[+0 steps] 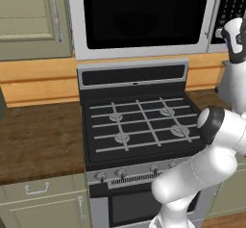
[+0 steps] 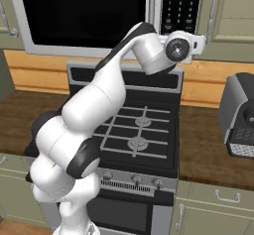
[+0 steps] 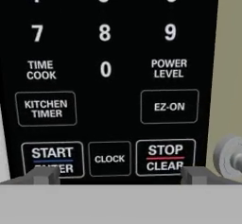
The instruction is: Open the microwave, place the bowl with waffle inside the microwave, then close the microwave door and turn it on.
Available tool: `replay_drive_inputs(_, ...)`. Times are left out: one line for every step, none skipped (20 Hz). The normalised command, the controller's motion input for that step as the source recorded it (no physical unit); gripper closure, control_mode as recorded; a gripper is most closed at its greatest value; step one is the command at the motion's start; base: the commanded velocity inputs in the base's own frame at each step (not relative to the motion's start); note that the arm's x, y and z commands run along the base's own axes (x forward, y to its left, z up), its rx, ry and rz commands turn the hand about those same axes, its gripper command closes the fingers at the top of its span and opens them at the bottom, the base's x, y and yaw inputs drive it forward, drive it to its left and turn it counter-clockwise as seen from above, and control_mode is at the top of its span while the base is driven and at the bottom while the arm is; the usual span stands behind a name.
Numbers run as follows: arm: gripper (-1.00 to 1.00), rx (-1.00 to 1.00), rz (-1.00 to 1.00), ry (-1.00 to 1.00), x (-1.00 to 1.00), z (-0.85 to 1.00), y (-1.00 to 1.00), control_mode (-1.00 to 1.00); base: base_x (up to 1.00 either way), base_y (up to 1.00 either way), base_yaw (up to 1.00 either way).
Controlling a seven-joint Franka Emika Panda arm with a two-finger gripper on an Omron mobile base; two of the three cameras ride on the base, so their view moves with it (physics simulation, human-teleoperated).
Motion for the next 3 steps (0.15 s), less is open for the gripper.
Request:
replay_drive_inputs(-1.0, 0.01, 0.0, 0.0, 0.23, 0.05, -0.01, -1.0, 0.0, 0.0, 0.0)
replay_drive_inputs(-1.0, 0.02, 0.0, 0.0, 0.21, 0.05, -0.04, -1.0, 0.0, 0.0, 0.0)
replay_drive_inputs(-1.0, 0.02, 0.0, 0.0, 0.21, 0.04, -0.05, -1.0, 0.0, 0.0, 0.0)
